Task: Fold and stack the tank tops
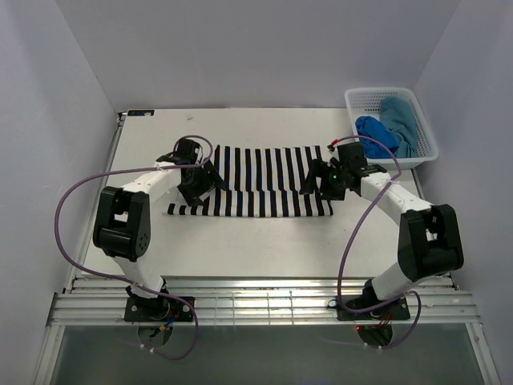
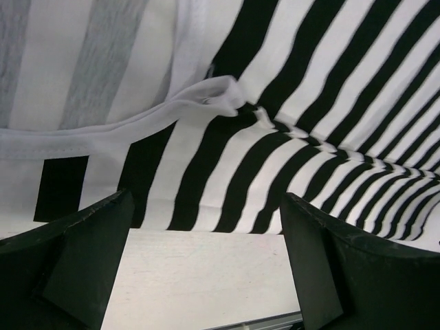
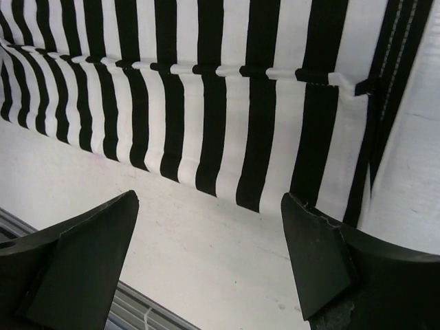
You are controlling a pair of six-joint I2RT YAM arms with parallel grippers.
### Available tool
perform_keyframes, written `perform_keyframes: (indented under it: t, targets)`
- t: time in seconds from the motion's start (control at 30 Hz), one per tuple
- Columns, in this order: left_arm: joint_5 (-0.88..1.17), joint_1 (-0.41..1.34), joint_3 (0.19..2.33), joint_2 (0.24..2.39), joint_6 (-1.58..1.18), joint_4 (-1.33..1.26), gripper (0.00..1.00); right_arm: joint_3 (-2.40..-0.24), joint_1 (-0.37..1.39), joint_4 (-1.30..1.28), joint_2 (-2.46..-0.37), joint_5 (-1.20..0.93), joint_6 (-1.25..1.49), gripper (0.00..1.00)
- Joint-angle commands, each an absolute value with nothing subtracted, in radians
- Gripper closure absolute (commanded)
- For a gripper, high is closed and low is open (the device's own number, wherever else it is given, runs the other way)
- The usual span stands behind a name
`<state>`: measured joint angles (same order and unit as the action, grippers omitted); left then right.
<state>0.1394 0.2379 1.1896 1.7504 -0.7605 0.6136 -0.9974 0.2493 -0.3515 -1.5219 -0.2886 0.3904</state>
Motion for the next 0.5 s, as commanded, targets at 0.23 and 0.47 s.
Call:
perform_keyframes:
  t: [0.23, 0.47]
  targets:
    - [0.143, 0.241, 1.010, 1.737, -0.805, 0.567, 0.02, -0.890, 0.279, -0.239, -1.634, -0.291, 0.400, 0.10]
    - [0.147, 0.247, 0.789, 1.527, -0.850, 0.584, 0.02, -0.669, 0.314, -0.215, -1.462, -0.298, 0.443, 0.10]
